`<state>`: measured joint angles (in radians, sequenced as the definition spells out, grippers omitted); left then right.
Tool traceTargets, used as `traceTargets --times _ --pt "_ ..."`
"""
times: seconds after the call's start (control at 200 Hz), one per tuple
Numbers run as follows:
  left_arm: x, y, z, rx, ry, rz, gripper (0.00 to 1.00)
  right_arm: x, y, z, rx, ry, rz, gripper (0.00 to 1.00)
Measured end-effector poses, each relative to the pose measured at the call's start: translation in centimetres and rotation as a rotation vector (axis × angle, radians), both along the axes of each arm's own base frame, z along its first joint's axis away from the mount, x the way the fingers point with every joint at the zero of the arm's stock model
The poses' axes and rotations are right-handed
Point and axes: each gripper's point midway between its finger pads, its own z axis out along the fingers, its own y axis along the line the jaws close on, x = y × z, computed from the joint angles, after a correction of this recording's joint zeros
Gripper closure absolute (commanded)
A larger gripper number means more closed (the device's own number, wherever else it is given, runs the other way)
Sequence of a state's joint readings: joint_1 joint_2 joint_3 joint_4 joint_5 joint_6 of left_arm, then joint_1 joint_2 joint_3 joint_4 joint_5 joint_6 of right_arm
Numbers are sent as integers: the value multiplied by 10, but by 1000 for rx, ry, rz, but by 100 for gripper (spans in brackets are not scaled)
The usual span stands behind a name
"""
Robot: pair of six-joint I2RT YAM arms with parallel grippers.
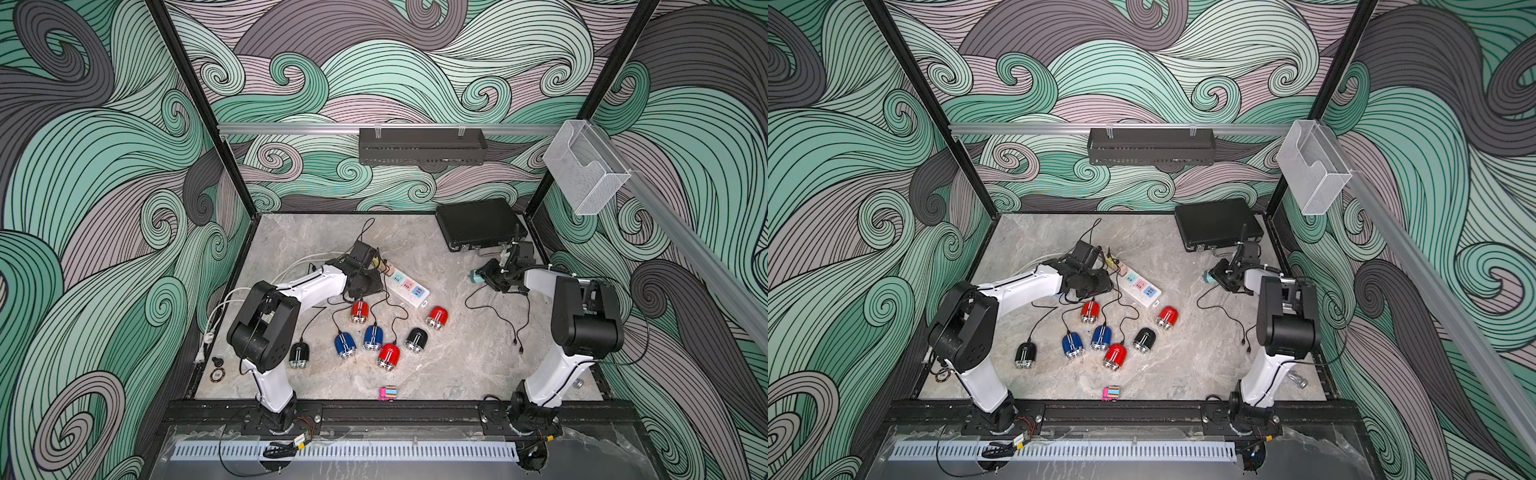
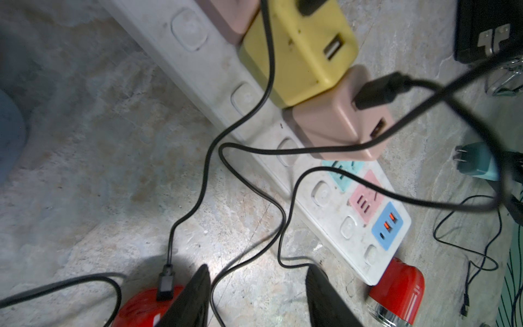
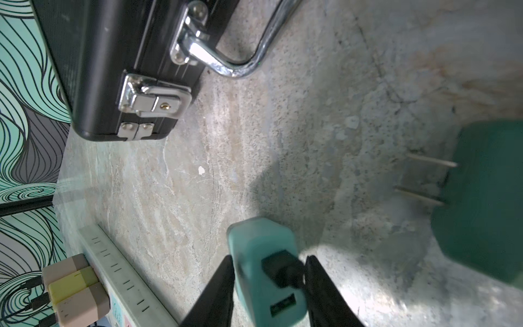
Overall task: Unplug the electric shaver
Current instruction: Place the plug at the center of the board.
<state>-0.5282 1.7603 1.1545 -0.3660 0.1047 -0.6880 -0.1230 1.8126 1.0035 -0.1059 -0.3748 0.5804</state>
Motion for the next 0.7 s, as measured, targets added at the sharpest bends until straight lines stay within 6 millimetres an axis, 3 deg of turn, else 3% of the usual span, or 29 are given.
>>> traceTargets --times 0.315,0.701 --pt "-1 -2 0 0 0 -5 46 -2 -6 1 0 -1 -14 49" --pt "-1 -2 1 3 -3 -6 45 -23 -11 2 -9 14 -37 44"
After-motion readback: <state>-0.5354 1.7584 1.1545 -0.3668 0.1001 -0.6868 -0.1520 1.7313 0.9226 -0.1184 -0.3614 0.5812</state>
